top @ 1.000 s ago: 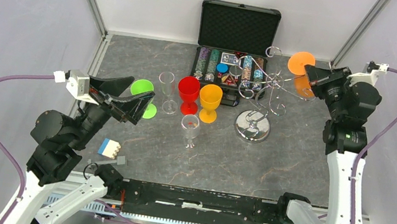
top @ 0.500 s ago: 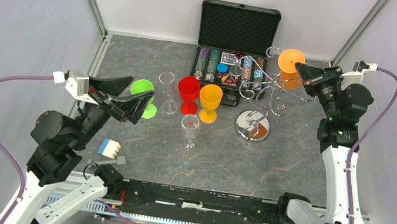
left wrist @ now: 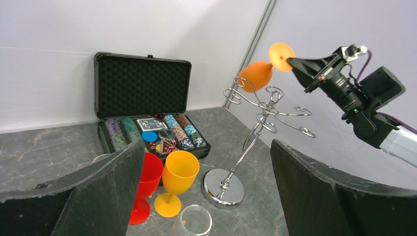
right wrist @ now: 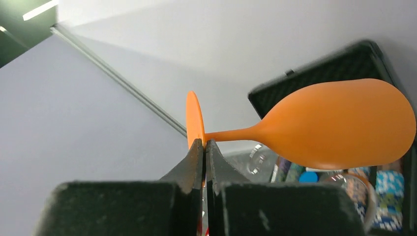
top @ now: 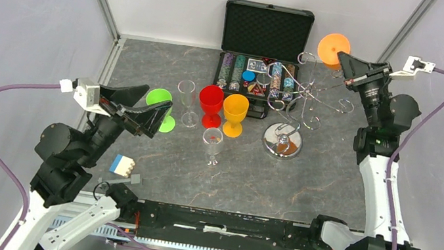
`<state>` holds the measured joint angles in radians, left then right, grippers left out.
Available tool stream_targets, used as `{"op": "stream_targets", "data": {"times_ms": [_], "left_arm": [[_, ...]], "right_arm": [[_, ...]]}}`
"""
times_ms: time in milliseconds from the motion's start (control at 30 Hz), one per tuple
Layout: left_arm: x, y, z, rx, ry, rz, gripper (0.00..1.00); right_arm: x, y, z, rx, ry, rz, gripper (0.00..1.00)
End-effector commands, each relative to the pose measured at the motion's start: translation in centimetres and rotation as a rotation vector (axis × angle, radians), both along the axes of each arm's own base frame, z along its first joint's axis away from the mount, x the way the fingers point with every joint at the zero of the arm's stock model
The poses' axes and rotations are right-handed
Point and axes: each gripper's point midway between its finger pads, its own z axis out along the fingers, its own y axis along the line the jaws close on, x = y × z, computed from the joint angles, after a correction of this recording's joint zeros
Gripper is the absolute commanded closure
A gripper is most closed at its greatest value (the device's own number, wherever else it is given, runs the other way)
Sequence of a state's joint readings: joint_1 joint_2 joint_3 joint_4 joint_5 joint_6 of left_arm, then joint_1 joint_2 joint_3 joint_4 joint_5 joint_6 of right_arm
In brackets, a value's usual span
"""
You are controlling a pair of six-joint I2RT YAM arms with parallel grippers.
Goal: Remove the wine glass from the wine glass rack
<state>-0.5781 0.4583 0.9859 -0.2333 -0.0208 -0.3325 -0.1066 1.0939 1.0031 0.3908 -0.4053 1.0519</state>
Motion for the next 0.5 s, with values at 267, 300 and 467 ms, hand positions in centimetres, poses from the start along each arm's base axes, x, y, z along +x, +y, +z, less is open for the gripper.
{"op": "stream_targets", "data": {"times_ms": [267, 300, 467], "left_arm": [[2.5, -4.6, -2.3, -0.022, 0.140, -0.138, 0.00], [2.7, -5.0, -2.4, -0.029, 0.150, -0.156, 0.00], [2.5, -7.3, -1.7, -0.054, 0.196, -0.268, 0.00]], "right_arm": [[-12.0, 4.2, 13.0, -0.095, -0.615, 0.232, 1.00], [-13.2, 4.7, 13.5, -0.093, -0.646, 0.269, 1.00], [-18.8, 6.1, 14.9, -0.038, -0.769, 0.437, 1.00]]}}
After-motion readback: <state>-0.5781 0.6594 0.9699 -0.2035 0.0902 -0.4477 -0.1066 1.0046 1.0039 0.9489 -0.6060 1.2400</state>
